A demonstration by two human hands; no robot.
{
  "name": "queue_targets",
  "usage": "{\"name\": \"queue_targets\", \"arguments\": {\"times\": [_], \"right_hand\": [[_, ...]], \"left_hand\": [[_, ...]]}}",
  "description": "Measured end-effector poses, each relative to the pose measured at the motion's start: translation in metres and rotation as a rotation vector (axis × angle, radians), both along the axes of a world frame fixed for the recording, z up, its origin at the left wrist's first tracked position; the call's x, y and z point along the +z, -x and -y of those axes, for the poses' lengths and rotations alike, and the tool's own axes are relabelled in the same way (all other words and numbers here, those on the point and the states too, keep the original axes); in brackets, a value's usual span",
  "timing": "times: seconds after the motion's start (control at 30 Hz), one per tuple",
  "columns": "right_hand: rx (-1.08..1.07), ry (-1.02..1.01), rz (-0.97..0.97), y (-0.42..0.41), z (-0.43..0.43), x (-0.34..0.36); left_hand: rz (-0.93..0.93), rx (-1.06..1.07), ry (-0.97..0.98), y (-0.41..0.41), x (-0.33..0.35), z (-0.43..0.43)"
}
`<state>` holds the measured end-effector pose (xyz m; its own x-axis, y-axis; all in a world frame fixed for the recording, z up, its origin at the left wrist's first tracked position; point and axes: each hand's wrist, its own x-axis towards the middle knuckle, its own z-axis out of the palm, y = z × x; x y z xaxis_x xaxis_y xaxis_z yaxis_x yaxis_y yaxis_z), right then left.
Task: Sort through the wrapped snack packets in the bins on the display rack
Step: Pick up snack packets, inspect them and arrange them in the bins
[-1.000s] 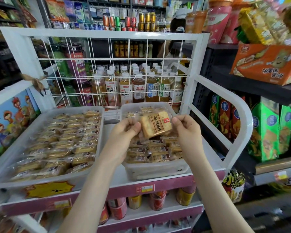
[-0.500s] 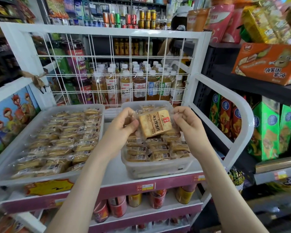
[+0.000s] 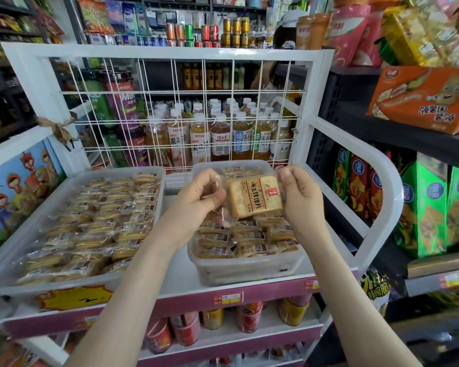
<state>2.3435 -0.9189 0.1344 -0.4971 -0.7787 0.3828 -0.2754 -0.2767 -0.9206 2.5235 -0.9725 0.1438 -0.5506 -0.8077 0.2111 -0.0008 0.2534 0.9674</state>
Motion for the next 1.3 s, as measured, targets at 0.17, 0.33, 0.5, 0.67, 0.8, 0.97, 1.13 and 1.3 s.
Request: {"name": "queue_targets", "arguments": {"times": [0.17,0.33,0.5,0.67,0.8,0.97,1.13,1.3], "right_hand": [[0.038,-0.027,-0.023,0.006,0.002,0.000],[-0.018,-0.023,-0.035,0.009,0.005,0.001],[-0.088,0.115,-0.191,-0.002,0.001,0.018],[0.051,0.167,-0.467,-0.023,0.009,0.016],[0.350,0.220,-0.404,-0.027,0.008,0.019],[0.487,0.290,0.052,-0.006,0.008,0.023],[0.246,-0.019,0.023,0.008,0.013,0.012],[0.258,-0.042,0.050,0.007,0.014,0.006]], "left_hand": [[0.020,0.023,-0.025,0.004,0.004,-0.003],[0.153,0.202,0.030,0.008,0.005,-0.003],[0.242,0.287,0.275,0.013,0.020,-0.021],[-0.005,0.040,0.020,0.032,0.024,-0.031],[-0.166,0.105,-0.065,0.035,0.018,-0.027],[-0.331,0.158,-0.217,0.028,0.012,-0.015],[-0.493,0.115,-0.395,0.018,0.013,-0.007],[-0.439,0.062,-0.343,0.010,0.010,-0.002]]}}
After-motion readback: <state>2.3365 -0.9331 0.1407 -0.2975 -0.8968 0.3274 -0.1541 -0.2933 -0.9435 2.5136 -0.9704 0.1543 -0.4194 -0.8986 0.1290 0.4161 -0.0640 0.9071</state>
